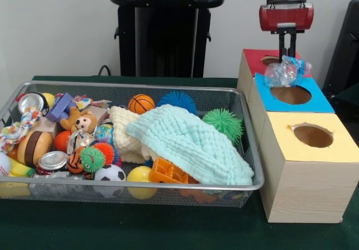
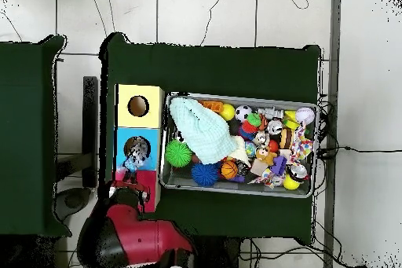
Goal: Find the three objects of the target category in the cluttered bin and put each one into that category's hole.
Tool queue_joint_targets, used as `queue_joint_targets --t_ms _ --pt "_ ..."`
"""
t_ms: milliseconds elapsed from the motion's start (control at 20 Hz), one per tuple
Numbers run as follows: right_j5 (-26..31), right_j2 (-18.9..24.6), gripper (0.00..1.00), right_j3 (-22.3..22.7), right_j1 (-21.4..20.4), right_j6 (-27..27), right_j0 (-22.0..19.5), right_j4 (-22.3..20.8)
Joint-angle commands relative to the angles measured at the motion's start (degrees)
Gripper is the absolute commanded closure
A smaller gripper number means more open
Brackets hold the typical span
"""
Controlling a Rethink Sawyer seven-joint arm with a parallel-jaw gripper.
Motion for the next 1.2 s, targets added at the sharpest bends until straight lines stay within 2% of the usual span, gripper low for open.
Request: queue_joint_targets --t_ms 50,600,750,1000,1200 --pt "4.0 8.4 1.00 -5.6 2.8 5.2 -3.0 -3.3" --pt "4.1 10.8 1.00 -5.0 3.4 6.3 -5.1 -4.1" --pt "7.4 9.4 1.00 -3.6 3.3 7.4 -4.3 -1.4" --pt "8.9 8.2 1.00 -2.4 4.4 9.2 -3.8 0.9" --pt "7.4 7.5 1.00 -2.4 6.3 9.8 -3.5 1.4"
